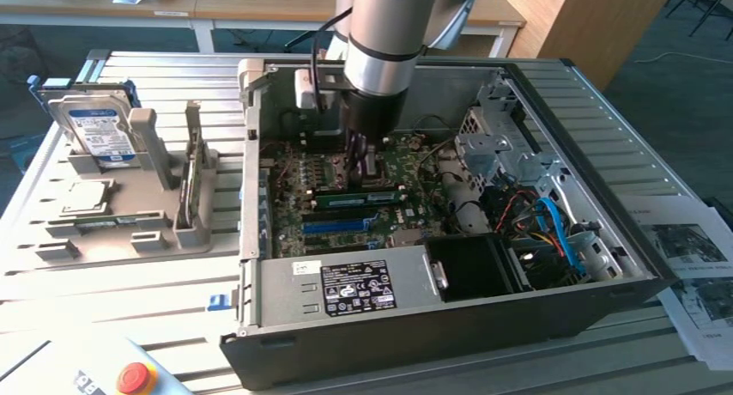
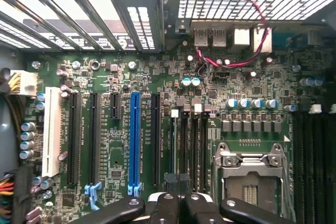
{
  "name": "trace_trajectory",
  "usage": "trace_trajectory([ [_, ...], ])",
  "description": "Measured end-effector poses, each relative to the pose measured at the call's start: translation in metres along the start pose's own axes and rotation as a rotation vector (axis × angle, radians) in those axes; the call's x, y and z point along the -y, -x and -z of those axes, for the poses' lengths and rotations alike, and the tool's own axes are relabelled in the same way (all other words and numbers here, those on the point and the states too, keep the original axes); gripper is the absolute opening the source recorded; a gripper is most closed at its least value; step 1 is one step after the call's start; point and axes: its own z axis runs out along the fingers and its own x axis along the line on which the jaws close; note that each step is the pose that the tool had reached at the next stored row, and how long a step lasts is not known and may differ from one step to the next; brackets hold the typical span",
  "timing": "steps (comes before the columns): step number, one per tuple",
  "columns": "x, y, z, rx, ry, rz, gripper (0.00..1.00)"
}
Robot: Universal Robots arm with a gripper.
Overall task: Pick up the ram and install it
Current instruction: 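Press down the ram until it locks into place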
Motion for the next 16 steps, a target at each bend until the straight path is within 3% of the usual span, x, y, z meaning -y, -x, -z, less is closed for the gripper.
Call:
trace_trajectory([
  [16, -0.0026, 0.000, 0.0433, -0.0001, 0.0000, 0.000, 0.10],
])
